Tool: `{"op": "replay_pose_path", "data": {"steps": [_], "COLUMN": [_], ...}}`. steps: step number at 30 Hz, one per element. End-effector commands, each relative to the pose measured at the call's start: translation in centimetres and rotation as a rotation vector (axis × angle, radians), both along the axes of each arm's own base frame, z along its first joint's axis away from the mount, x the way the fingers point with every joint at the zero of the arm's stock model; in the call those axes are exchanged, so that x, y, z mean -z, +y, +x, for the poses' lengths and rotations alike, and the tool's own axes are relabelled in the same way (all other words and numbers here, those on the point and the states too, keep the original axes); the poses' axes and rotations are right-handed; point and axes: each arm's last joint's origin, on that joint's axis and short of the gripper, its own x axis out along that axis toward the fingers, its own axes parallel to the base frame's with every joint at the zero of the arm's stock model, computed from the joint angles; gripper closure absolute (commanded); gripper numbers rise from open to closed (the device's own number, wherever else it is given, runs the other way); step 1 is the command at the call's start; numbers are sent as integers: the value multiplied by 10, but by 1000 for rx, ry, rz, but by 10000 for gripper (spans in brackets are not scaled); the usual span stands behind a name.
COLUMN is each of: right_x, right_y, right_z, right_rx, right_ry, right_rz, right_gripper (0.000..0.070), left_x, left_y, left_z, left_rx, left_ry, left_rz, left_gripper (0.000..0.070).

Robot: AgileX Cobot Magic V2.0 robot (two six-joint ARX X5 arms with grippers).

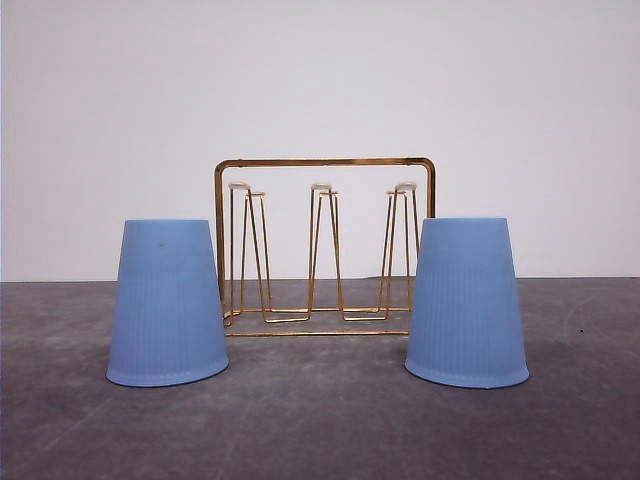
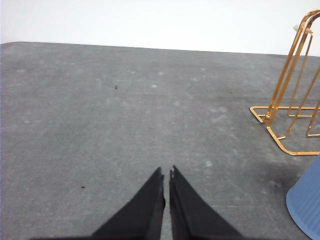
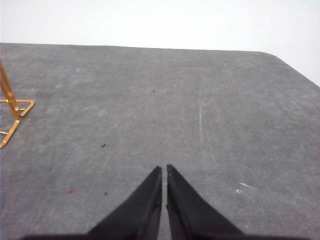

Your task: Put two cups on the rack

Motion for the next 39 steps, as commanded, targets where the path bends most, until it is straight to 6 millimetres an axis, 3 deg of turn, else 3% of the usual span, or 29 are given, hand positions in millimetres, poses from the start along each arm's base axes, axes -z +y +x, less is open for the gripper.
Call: {"op": "replay_pose_path", "data": {"steps": [1, 39], "right_x": [0, 0], "right_y": [0, 0], "right_z": [0, 0], "right_rx": [3, -6], "right_ry": [-12, -9], "right_rz": [11, 56], "right_gripper": [685, 685], "left_x": [6, 6], "left_y": [0, 0], "left_z": [1, 1], "left_rx": [-1, 1], "left_ry": [20, 20], "left_rz": [4, 6], "left_gripper": [700, 700]}}
